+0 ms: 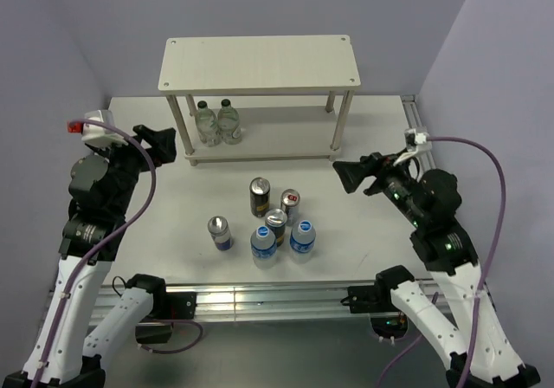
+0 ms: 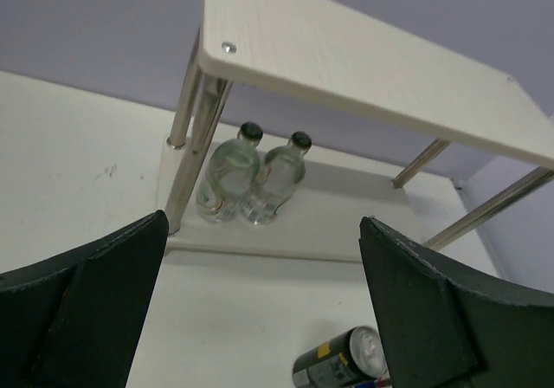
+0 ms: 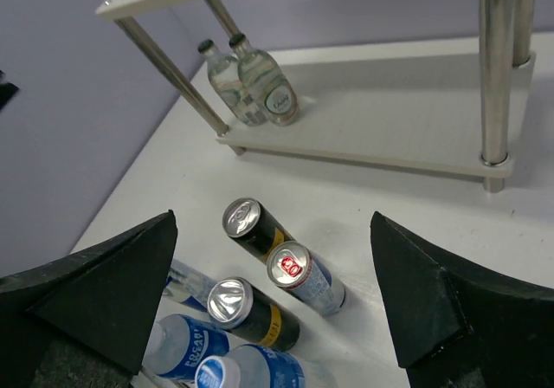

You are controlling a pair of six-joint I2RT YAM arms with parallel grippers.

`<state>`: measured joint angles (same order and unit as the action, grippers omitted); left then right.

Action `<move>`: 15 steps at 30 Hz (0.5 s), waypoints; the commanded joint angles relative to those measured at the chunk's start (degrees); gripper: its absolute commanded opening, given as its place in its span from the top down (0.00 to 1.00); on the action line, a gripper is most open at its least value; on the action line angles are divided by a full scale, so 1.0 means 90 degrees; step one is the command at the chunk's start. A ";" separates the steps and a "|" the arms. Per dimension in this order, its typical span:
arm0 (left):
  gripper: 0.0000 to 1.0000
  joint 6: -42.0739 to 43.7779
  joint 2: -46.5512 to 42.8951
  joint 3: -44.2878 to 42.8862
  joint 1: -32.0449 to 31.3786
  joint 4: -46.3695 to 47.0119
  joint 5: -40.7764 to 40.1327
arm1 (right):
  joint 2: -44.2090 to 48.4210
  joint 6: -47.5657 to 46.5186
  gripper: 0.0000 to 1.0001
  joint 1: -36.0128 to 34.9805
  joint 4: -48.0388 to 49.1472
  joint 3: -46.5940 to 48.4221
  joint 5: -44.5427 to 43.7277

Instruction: Place and organize the beverage onto the shelf

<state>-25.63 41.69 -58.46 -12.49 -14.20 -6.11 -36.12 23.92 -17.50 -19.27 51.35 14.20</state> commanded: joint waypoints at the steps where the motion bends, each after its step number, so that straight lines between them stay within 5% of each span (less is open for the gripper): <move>1: 0.01 0.0416 -0.0286 0.0099 0.0001 -0.0364 -0.0008 | 0.0612 -0.0129 0.00 -0.0048 -0.0407 0.0251 -0.0230; 7: 0.01 0.0406 -0.0609 -0.0174 -0.0076 -0.1281 0.1585 | 0.1434 0.0183 0.00 -0.0477 -0.0827 -0.0188 -0.0451; 12: 0.01 0.0104 -0.1204 -0.0331 -0.0565 -0.1723 0.1166 | 0.1748 0.0116 0.00 -0.1170 -0.1832 -0.0267 -0.1800; 15: 0.01 -0.0072 -0.0515 -0.0322 -0.0565 -0.1967 0.1633 | 0.1075 0.0105 0.00 -0.1365 -0.2146 -0.0149 -0.2230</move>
<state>-24.43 32.42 -59.68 -17.39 -29.21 3.95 -21.52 24.84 -27.83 -33.30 49.36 1.89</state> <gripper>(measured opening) 0.993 0.998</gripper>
